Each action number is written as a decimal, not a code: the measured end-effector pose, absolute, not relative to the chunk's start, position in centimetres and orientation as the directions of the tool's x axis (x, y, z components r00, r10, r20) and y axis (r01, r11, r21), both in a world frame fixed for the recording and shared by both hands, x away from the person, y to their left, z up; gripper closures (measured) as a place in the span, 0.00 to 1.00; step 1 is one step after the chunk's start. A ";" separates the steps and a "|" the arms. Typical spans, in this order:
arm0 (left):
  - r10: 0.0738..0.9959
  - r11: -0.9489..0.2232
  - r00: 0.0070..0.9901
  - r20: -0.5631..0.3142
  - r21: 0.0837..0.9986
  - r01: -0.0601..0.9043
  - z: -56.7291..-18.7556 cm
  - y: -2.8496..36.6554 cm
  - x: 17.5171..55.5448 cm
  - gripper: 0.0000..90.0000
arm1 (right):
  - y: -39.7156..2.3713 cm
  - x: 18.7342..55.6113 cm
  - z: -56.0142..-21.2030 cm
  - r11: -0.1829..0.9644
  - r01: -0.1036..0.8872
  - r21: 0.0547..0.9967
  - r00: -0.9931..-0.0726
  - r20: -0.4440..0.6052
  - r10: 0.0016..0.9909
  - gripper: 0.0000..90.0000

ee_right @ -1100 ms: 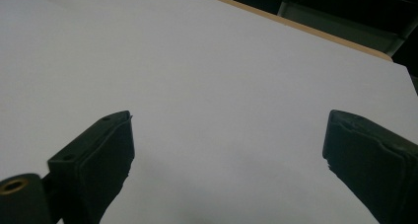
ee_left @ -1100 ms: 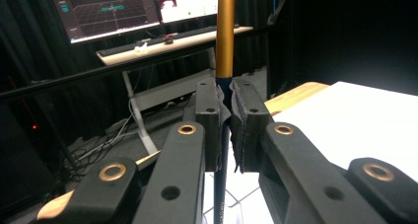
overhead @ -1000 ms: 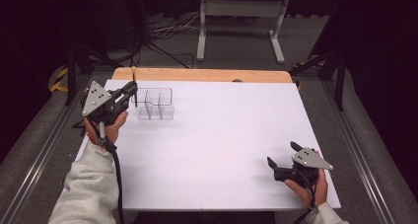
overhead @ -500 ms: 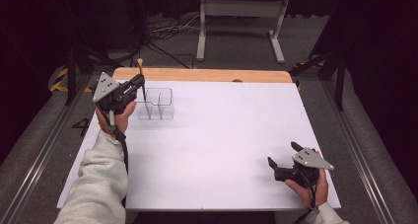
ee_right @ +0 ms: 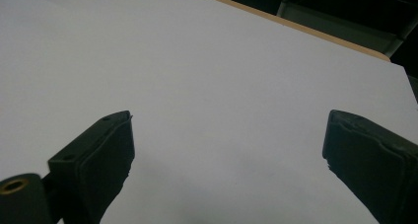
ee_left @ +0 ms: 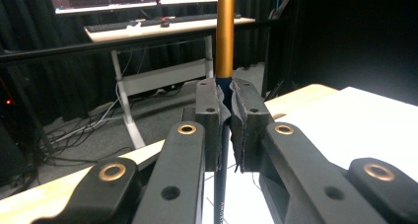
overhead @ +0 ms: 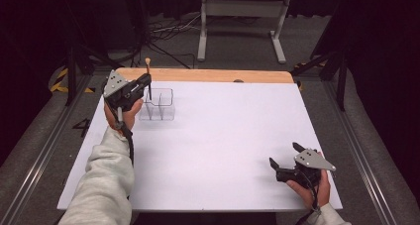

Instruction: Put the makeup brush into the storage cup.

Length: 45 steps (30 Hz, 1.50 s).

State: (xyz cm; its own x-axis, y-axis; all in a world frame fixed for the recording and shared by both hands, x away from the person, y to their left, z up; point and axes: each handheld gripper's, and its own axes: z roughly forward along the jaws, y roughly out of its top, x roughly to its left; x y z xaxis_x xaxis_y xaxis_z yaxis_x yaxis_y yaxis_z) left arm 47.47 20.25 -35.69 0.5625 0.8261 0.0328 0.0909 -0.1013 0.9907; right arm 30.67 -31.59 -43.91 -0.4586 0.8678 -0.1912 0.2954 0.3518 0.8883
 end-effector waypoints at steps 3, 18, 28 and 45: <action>0.827 -0.104 0.561 0.033 0.990 0.095 -35.7 20.0 47.8 0.92 | -31.6 30.7 -43.9 0.351 0.296 0.888 -0.458 -0.191 0.868 0.07; 0.835 -0.113 0.550 0.026 0.986 0.125 -36.8 19.7 49.7 0.92 | -31.7 30.7 -43.9 0.354 0.298 0.887 -0.457 -0.193 0.868 0.07; 0.834 -0.095 0.552 -0.006 0.984 0.153 -37.6 20.0 50.0 0.92 | -31.7 30.7 -43.9 0.350 0.298 0.888 -0.457 -0.189 0.869 0.07; 0.819 -0.138 0.573 0.008 0.973 0.185 -39.3 19.9 48.8 0.92 | -31.6 30.7 -43.9 0.353 0.295 0.888 -0.461 -0.191 0.867 0.07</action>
